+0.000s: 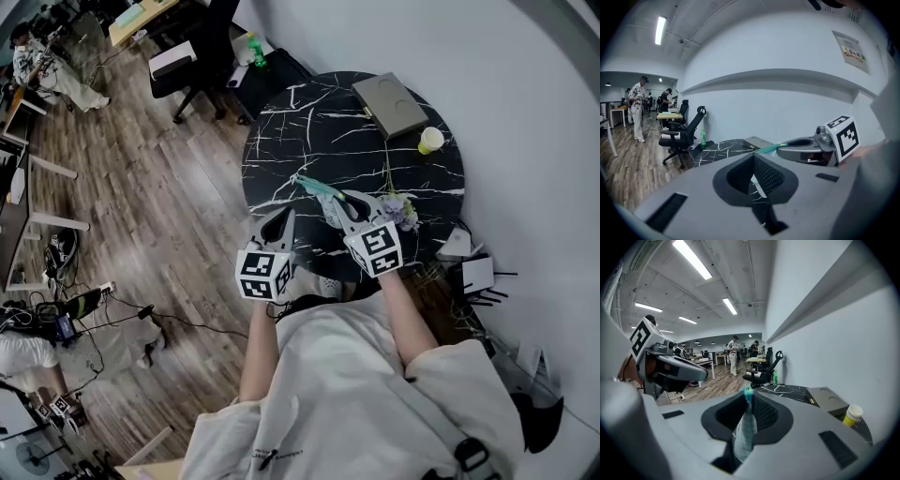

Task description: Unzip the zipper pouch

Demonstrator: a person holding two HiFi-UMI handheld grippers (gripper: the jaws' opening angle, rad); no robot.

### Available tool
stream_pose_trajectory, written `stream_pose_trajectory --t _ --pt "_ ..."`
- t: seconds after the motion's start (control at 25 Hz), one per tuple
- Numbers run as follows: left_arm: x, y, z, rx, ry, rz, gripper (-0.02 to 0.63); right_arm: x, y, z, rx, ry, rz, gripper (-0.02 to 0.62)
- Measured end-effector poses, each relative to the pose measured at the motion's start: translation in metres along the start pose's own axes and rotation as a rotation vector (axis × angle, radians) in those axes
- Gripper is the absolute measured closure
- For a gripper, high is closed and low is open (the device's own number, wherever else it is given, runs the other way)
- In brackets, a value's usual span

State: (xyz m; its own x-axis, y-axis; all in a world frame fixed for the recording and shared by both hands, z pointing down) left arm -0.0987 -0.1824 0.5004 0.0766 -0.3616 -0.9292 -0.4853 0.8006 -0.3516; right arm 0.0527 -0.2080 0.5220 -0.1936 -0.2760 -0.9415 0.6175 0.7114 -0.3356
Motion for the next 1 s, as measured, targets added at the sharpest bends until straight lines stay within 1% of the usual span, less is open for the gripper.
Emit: stream_pose_trajectory --t 0.2,0.32,1.0 --pt "-0.0019 0.0026 0.0042 -0.062 0.009 -0.006 0.584 0.0013 -0.0019 0.0007 0.012 -0.021 -0.001 0.543" --pt "-0.0014 0.0028 0.0039 -0.083 0.006 -0.007 0.584 0.0016 -0.0019 0.0002 0.026 -0.034 -0.004 0.543" --pt "-0.0037 -0.0004 0.0001 -0.093 0.011 -0.007 0.584 0.0036 0.0012 0.0087 0.041 -0.035 0.002 0.545"
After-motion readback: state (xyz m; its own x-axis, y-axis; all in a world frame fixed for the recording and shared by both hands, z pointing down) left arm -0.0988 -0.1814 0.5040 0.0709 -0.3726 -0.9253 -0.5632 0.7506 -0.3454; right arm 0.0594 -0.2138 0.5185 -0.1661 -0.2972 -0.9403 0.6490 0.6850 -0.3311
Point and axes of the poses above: the fingertips, and each gripper's own axes: y backward along the fingers, z to its right, x out of its top, the point moved 5 cm from there along y, backward along the fingers, and after that the axes turned 2 degrees about x, right-handed, at the moved point
